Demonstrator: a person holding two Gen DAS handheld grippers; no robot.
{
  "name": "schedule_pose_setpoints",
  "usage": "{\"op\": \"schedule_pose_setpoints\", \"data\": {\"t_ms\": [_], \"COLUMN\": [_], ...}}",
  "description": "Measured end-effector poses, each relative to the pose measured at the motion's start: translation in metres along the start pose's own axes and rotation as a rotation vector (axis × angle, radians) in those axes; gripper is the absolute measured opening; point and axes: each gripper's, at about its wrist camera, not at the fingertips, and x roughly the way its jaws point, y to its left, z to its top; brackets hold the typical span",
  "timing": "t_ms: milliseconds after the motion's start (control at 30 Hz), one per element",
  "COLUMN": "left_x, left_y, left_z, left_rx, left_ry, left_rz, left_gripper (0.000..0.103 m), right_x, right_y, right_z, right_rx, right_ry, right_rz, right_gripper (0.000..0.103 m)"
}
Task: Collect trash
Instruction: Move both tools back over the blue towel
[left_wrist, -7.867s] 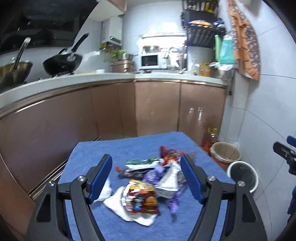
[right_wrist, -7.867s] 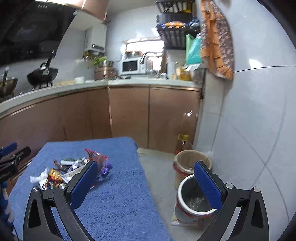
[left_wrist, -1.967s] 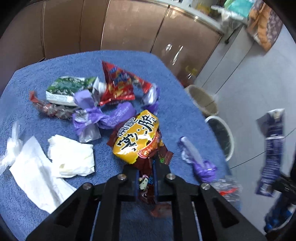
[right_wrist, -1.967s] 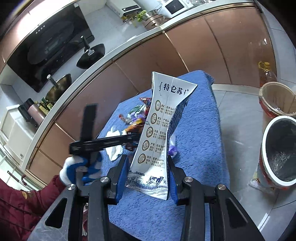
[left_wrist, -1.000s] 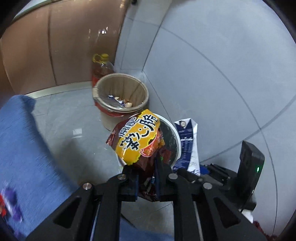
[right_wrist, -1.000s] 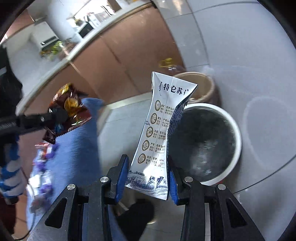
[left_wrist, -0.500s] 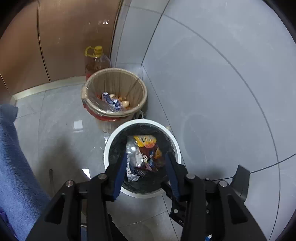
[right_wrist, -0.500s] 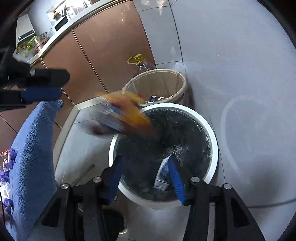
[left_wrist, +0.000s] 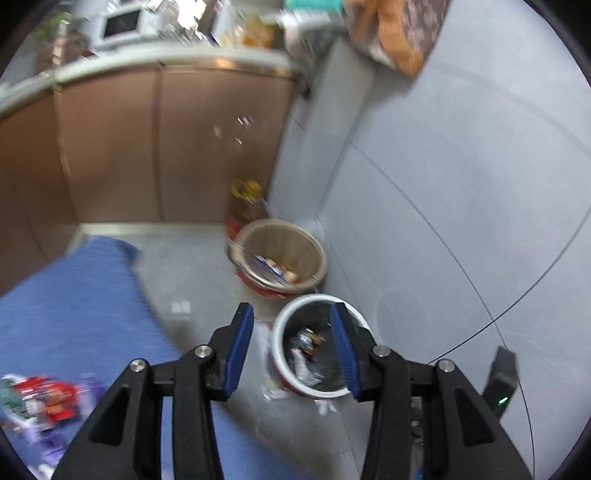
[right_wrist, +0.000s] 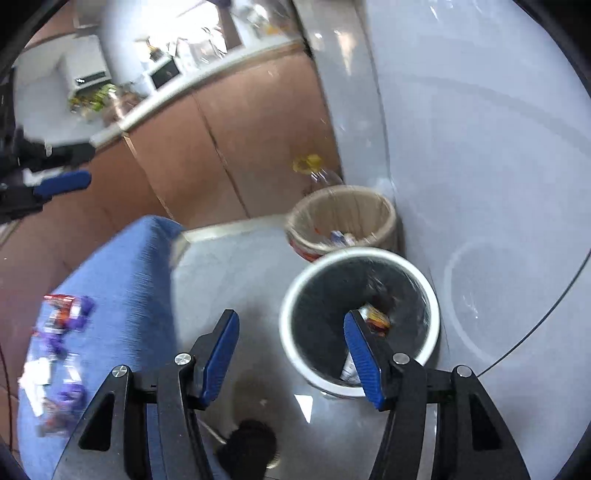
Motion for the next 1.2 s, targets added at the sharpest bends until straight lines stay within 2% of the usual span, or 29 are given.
{"op": "schedule_pose_setpoints", "data": {"t_ms": [167,300,500,700,833,933,1067,1200], "left_x": [-0.102,-0.169,-0.260,-0.327,-0.341,-0.333,-0.299,-0.243], "left_y": [0.048,0.080,0.117,0.143,0.154,0.164,0.184,0.208], "left_z": [-0.018,-0.041,-0.089,-0.141,-0.166,-0.178,-0.185,-0.185], "left_rx": [-0.019,-0.047,-0.114,-0.170,-0.186,-0.210,-0.247,-0.300], "left_ry": [-0.121,-0.171,-0.235,-0.275,-0.270,-0.248,-0.196,-0.117], "left_rz": [0.106,0.187,0.279,0.319,0.321,0.310,0.282,0.245], "left_gripper": [0.042,0.041,0.042,0.041,0.042,0.042,0.042,0.042], "right_x": [-0.044,-0.074,-0.118,-0.155,-0.164,-0.154,-0.121,-0.080], "right_y": [0.046,0.078,0.128,0.172,0.200,0.217,0.237,0.251], "right_z": [0.010,0.012,0.006,-0.004,-0.007,-0.005,-0.004,-0.003], "right_rx": [-0.068,-0.124,-0.219,-0.307,-0.384,-0.432,-0.495,-0.540], "right_ry": [-0.069,-0.109,-0.143,-0.169,-0.161,-0.140,-0.077,-0.007], "right_rz": [0.065,0.129,0.199,0.265,0.299,0.335,0.357,0.370], "right_gripper": [0.057,0.057,0.057,0.057,0.057,0.057,0.057,0.057]}}
